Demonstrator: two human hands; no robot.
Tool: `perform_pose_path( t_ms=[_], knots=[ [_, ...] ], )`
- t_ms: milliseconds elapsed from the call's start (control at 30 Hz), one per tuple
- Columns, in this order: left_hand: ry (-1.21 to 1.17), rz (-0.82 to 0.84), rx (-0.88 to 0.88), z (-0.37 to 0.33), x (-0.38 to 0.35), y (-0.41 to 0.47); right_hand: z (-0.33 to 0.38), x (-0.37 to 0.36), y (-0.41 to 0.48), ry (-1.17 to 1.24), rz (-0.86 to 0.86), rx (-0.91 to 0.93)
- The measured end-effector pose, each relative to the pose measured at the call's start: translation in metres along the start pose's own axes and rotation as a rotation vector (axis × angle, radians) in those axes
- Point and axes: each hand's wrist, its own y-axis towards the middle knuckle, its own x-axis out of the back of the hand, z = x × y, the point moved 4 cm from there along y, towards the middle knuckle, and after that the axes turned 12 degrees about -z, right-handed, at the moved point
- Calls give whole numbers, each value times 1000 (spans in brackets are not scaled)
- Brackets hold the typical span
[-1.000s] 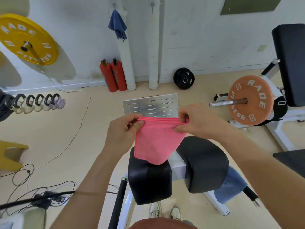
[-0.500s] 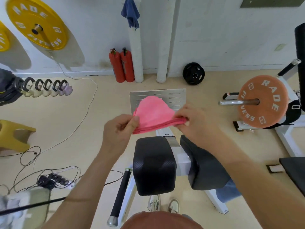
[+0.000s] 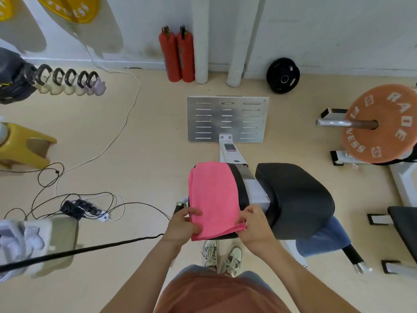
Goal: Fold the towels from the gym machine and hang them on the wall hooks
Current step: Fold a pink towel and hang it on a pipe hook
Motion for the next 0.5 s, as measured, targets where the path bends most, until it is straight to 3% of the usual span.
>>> perform_pose_path(
  t_ms=[100, 267, 334, 367, 434, 500],
  knots=[
    [102, 130, 7, 8, -5, 1, -5, -6, -2, 6, 97, -37],
    [723, 328, -197, 5, -9, 4, -7, -11, -10, -185, 374, 80],
    [947, 184, -361, -10, -1, 9, -2, 0, -1, -187, 401, 111],
    [913, 44, -427, -23, 5, 13, 2, 6, 9, -157, 346, 122],
    [660, -243, -478, -52, 16, 26, 10, 20, 32, -63, 168, 91],
    [473, -377, -474, -77, 16, 50, 18, 24, 54, -3, 77, 55]
  ],
)
